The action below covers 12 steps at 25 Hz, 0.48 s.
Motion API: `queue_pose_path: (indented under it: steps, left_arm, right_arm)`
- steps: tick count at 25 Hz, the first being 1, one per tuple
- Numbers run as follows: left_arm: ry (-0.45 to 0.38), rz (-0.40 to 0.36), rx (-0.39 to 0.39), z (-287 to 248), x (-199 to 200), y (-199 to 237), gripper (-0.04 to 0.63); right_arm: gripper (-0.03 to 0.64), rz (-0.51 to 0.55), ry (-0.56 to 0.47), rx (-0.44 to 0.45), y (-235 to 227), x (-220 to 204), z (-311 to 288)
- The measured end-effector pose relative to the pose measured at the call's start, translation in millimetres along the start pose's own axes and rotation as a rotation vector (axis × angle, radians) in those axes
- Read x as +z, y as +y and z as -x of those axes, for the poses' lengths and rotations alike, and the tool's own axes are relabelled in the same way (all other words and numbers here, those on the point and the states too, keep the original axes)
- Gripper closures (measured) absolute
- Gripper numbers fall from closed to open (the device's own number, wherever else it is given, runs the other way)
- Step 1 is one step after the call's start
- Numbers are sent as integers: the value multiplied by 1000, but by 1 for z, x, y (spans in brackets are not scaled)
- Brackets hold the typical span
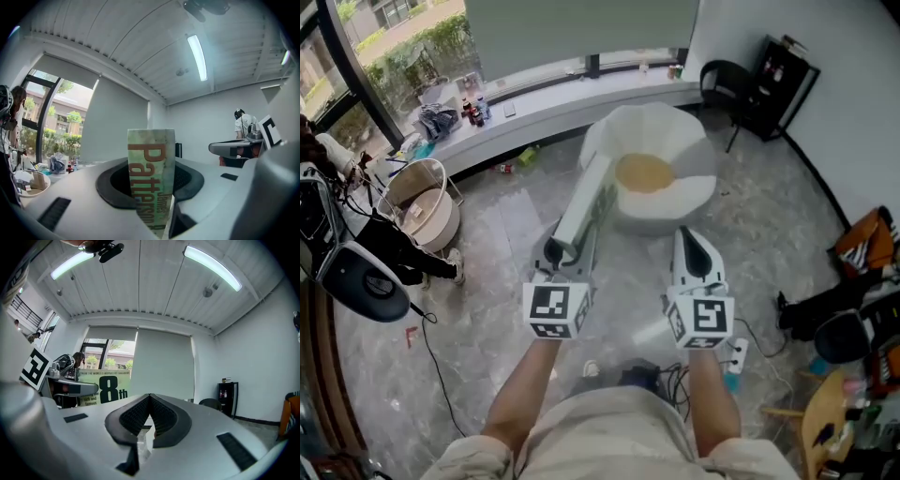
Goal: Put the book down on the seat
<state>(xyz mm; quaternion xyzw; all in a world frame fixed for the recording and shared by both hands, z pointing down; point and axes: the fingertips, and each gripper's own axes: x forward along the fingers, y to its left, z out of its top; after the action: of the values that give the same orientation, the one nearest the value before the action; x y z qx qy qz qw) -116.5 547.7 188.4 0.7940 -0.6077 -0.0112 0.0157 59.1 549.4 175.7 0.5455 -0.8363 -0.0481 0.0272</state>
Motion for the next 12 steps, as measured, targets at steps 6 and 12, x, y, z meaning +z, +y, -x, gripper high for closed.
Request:
queue_pose_path:
  steps: [6, 12]
  left_arm:
    - [21, -12, 0, -43, -3, 3, 431]
    - [22, -14, 34, -112, -7, -3, 431]
  right_arm:
    - [618, -25, 9, -18, -32, -11, -36]
    - [618, -39, -7, 5, -81, -20, -89]
